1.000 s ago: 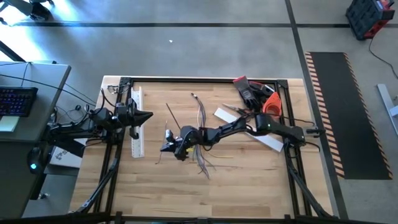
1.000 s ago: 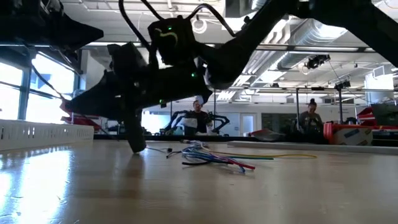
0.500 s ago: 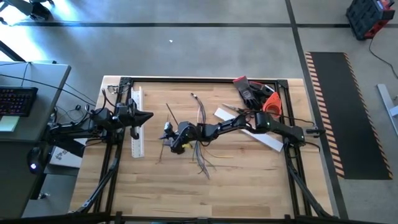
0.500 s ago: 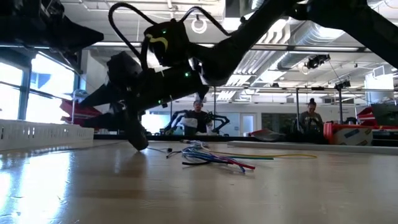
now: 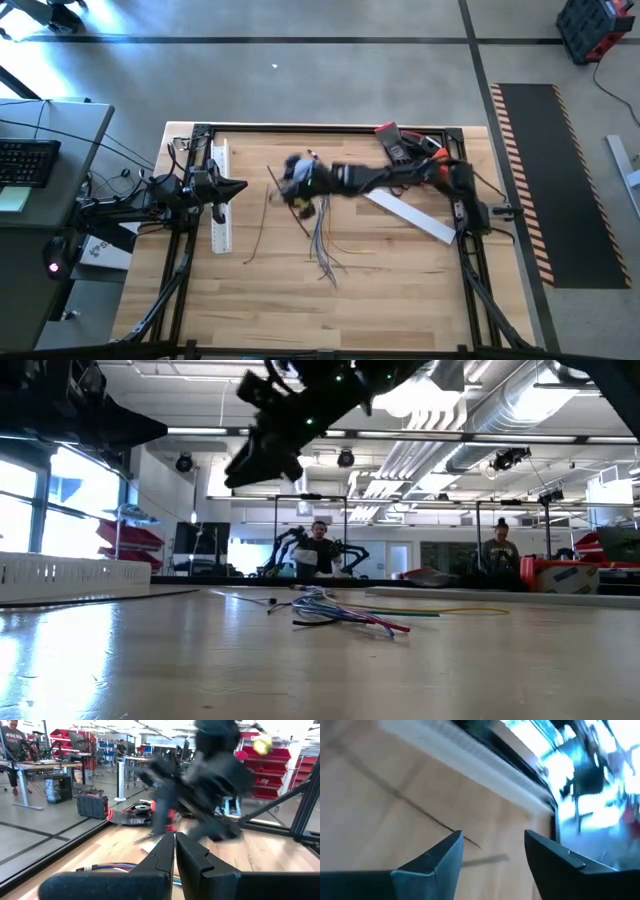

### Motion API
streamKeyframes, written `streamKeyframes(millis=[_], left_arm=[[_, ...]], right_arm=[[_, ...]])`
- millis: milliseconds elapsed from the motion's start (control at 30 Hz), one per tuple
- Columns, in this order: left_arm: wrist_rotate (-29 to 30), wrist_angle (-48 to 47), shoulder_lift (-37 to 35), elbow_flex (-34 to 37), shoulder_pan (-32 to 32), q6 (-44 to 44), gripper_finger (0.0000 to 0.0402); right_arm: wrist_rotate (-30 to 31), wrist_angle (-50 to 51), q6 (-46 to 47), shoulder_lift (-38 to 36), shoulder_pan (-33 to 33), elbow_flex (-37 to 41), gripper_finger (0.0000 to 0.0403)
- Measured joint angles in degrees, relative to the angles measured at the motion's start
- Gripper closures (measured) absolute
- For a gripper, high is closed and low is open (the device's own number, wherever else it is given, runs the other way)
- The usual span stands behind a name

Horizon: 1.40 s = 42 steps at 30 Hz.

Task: Ziptie cables
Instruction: Wrap the zip tie on the cable

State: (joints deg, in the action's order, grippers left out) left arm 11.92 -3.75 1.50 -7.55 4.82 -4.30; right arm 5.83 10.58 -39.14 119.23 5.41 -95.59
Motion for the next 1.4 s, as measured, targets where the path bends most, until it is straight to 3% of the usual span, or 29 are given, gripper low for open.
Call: streamKeyframes(millis=[167,267,500,600,1100,1400], left_arm=[[1.1,-0.1,0.0,0.3,0.0,0.0,0.0401],[1.2,0.0,0.0,0.3,0.0,0.0,0.0401],[1.4,0.1,0.0,0.3,0.0,0.0,0.0401],[2.1,0.1,0.0,0.3,0.0,0.0,0.0401],[4.2,0.4,0.0,0.3,0.0,0.0,0.0401],[4.1,0.4,0.0,0.3,0.0,-0.1,0.0401]], right_arm=[[-0.4,5.6,26.7,-0.6,8.9,0.1,0.0222],[-2.5,7.4,33.0,1.6,13.6,0.1,0.0219],[-5.7,8.4,36.8,6.6,18.0,0.1,0.0157],[-2.4,13.0,36.8,7.8,18.6,-0.7,0.0140],[-2.9,24.4,37.9,8.9,18.6,-2.2,0.0162],[-2.1,26.6,44.3,8.9,15.9,-2.1,0.0162]])
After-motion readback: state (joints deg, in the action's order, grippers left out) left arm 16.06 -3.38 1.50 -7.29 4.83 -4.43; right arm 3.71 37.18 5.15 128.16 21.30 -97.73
